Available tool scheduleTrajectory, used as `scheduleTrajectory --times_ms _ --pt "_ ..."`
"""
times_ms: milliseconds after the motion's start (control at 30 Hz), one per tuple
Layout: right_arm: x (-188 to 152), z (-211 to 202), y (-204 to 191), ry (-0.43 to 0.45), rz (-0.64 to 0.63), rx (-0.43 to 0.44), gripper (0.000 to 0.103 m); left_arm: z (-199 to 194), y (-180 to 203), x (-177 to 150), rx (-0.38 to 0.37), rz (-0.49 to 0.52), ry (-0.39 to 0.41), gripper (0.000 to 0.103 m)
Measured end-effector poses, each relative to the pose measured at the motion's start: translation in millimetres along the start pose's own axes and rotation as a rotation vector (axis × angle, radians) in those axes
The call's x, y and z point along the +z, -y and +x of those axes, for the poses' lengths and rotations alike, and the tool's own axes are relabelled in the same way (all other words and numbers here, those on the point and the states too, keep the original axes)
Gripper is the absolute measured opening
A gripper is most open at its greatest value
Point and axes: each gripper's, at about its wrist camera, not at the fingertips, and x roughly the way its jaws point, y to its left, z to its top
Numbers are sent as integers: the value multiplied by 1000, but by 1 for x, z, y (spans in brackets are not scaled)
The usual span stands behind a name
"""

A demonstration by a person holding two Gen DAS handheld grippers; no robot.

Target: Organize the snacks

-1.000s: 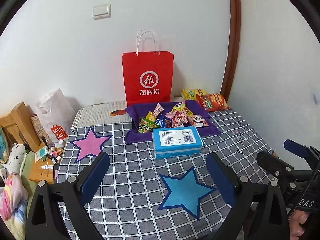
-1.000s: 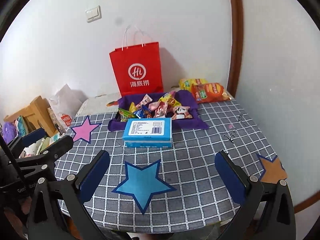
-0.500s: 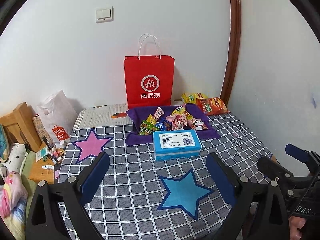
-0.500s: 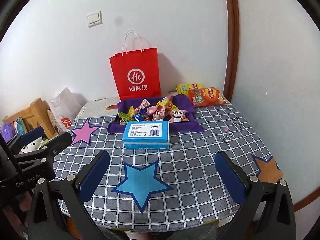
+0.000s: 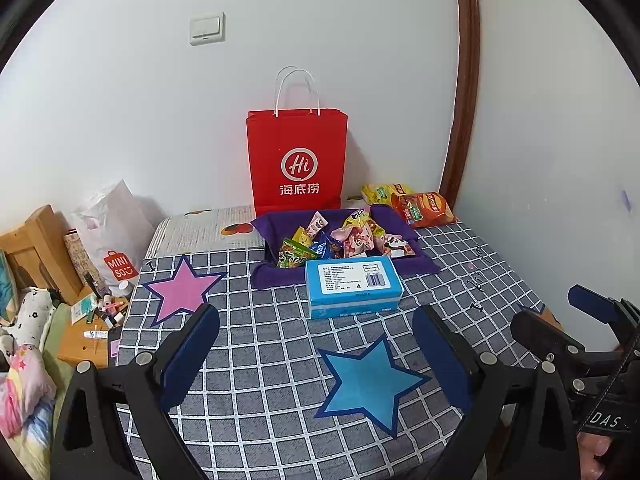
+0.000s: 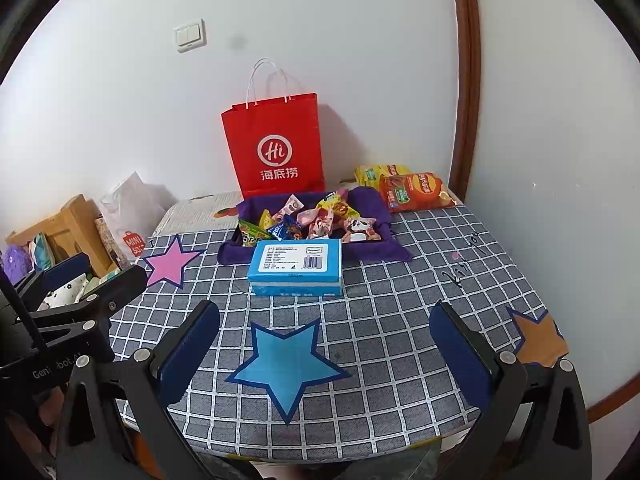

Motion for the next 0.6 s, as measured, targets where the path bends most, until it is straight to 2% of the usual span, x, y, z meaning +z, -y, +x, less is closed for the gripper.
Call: scheduleTrajectory --times_ms 600 --pt "0 0 1 4 2 4 103 -1 -1 -2 1 -6 0 98"
